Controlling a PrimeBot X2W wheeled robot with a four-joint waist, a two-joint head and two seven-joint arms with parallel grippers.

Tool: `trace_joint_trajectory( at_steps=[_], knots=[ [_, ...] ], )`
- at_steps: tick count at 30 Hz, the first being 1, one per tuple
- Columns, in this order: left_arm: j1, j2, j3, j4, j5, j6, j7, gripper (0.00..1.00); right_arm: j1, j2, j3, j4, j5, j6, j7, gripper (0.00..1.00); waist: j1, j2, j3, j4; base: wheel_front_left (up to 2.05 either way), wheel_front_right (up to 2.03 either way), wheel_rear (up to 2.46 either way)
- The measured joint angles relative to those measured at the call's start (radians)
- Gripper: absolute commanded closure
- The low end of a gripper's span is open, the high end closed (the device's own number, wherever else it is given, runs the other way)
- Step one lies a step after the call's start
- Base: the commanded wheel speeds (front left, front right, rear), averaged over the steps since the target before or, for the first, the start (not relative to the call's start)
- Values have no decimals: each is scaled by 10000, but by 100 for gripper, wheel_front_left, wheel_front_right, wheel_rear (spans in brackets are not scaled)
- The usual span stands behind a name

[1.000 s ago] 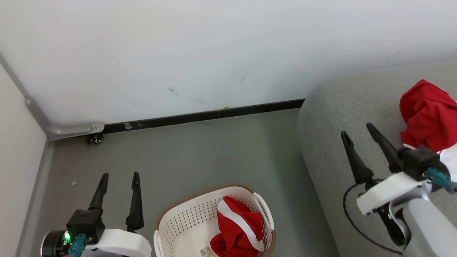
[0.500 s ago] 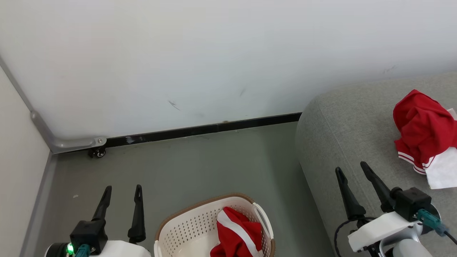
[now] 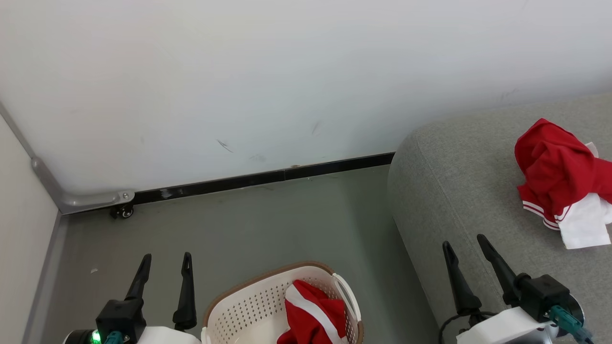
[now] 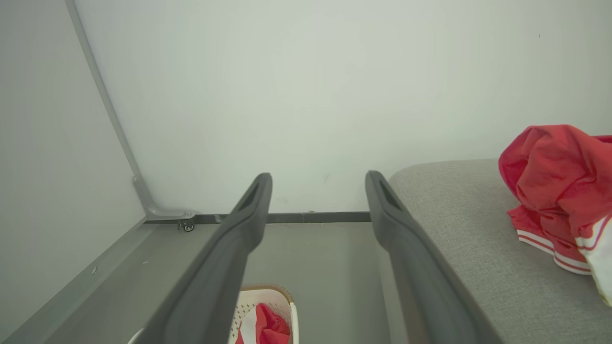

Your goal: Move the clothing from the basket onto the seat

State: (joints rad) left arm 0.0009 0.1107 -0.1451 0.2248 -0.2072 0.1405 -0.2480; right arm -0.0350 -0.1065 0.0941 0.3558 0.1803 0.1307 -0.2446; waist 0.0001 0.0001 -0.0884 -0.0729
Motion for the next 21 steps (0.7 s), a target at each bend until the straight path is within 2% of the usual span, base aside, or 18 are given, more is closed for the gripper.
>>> trace_joint_trajectory(
  at_steps=[21],
  knots=[
    [158,46,-12,167,178,6,0,0,781,412,-596,-1321,-677,0,514,0,0,0,107,-3,0,0,0]
  ],
)
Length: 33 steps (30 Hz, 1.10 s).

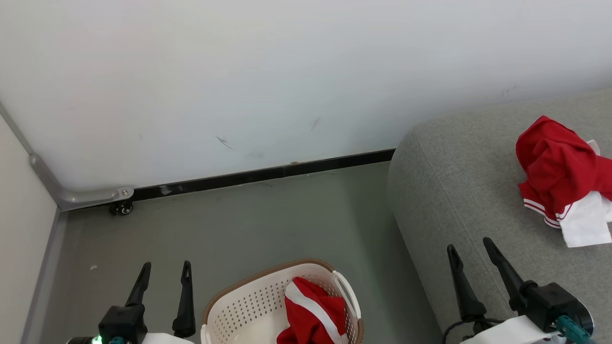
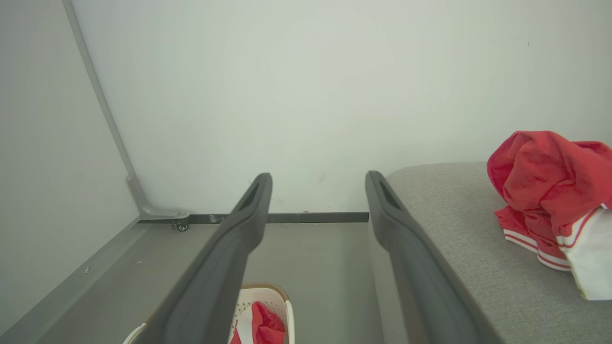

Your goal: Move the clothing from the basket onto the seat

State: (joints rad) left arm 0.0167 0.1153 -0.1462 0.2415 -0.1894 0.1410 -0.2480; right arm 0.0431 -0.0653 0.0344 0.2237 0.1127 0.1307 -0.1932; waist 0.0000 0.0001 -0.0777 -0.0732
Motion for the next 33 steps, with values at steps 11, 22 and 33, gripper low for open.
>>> trace_joint_trajectory(
  at_steps=[11,22,33],
  knots=[
    [30,17,46,138,0,42,0,0,221,59,-205,-399,-75,0,178,0,0,0,54,149,0,0,0],
    [31,25,157,165,0,44,0,0,431,115,-201,-679,-75,0,280,0,0,0,48,248,0,0,0],
    [25,90,0,240,180,21,0,0,456,144,-138,-1007,-171,0,395,0,0,0,135,168,0,0,0]
  ],
)
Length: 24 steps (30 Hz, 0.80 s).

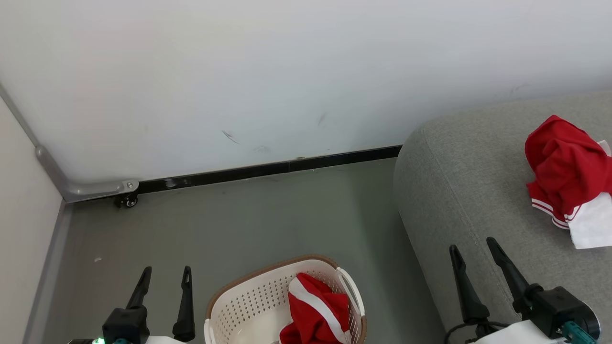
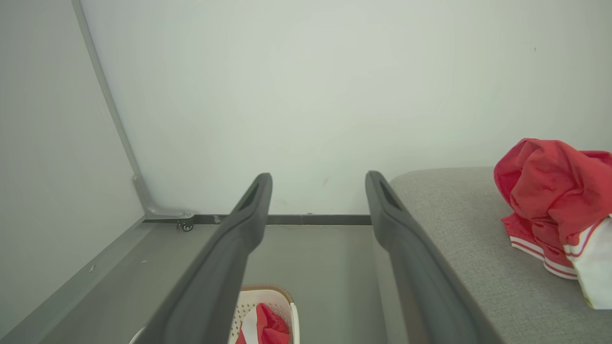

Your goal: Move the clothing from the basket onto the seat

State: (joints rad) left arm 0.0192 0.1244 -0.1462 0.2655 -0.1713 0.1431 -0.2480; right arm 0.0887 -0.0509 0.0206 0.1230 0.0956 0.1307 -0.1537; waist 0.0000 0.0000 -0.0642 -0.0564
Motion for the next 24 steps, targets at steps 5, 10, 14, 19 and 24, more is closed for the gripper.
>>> trace_joint_trajectory(
  at_steps=[5,10,14,19,24],
  knots=[
    [-123,130,-161,192,117,-184,0,0,185,29,-94,-222,-29,0,13,0,0,0,112,-78,0,0,0],
    [-662,286,-324,359,224,-307,0,0,208,77,-453,-506,-146,0,36,0,0,0,280,-188,0,0,0],
    [-924,268,-485,453,274,-481,2,0,408,84,-692,-587,-171,0,36,0,0,0,407,-261,0,0,0],
    [-1354,234,-817,604,449,-654,19,0,577,104,-932,-805,-184,0,2,0,0,0,660,-388,0,0,0],
    [-1745,109,-1068,924,489,-922,117,0,573,119,-1152,-1066,-203,0,-50,0,0,0,970,-526,0,0,0]
  ],
)
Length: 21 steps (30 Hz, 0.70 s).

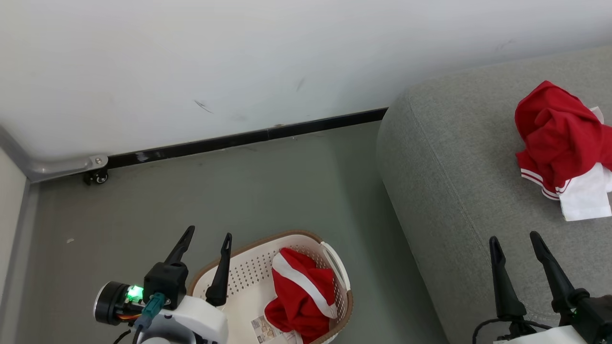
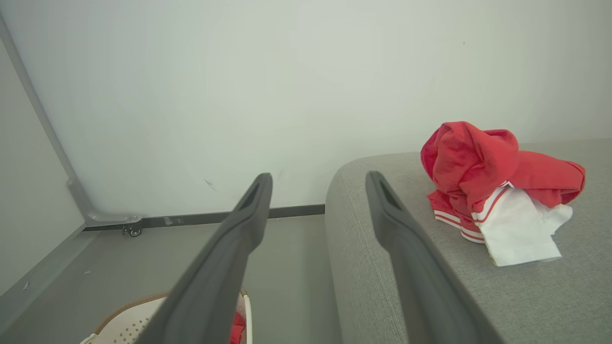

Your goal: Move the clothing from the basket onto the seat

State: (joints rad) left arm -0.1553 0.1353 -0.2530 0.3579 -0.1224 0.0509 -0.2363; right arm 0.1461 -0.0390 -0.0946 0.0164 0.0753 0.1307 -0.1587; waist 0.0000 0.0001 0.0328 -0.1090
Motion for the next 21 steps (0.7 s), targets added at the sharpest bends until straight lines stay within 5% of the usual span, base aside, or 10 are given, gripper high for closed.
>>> trace_joint_trajectory(
  at_steps=[21],
  knots=[
    [-1838,-77,-631,1419,520,-483,119,0,-528,19,-184,-1028,10,0,-412,0,0,0,1950,-835,0,0,0]
  ],
)
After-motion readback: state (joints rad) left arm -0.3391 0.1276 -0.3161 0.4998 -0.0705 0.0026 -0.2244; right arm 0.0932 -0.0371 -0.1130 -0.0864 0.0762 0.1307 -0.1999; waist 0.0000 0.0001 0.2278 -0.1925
